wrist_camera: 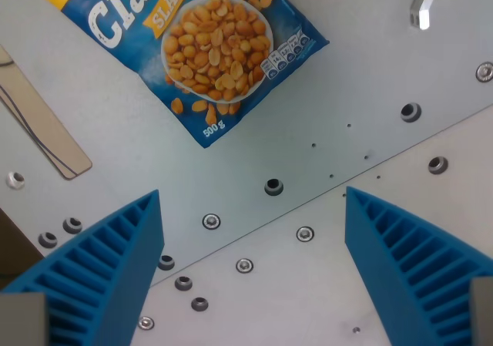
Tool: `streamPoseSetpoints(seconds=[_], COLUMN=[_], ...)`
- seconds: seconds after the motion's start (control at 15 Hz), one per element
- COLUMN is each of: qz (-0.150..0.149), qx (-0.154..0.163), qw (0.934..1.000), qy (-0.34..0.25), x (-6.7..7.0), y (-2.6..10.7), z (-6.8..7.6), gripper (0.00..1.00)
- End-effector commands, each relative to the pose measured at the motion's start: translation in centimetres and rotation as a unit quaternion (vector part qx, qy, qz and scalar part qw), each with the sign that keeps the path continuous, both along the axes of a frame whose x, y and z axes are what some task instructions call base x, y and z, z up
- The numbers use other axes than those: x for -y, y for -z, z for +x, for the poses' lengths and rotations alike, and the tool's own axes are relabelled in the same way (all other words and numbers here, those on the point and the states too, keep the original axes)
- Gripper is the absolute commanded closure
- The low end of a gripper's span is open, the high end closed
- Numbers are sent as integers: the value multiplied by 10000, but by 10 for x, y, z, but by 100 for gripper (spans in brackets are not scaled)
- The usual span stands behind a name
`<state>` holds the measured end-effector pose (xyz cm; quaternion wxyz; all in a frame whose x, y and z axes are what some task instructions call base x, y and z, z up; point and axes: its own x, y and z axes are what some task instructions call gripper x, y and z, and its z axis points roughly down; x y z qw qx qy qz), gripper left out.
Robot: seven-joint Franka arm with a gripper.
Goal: Rotate around base negative z
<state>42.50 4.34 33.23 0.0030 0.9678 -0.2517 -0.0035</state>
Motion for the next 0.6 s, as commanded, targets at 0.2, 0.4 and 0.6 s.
streamPoseSetpoints(seconds=[0.2, 0.4, 0.6], qz=[12, 13, 13], qx=[22, 22, 21], qw=[9953, 9931, 9906], qy=[972, 1170, 1369], x=[0, 0, 0], y=[-2, -2, -2], z=[0, 0, 0], gripper=[0, 0, 0])
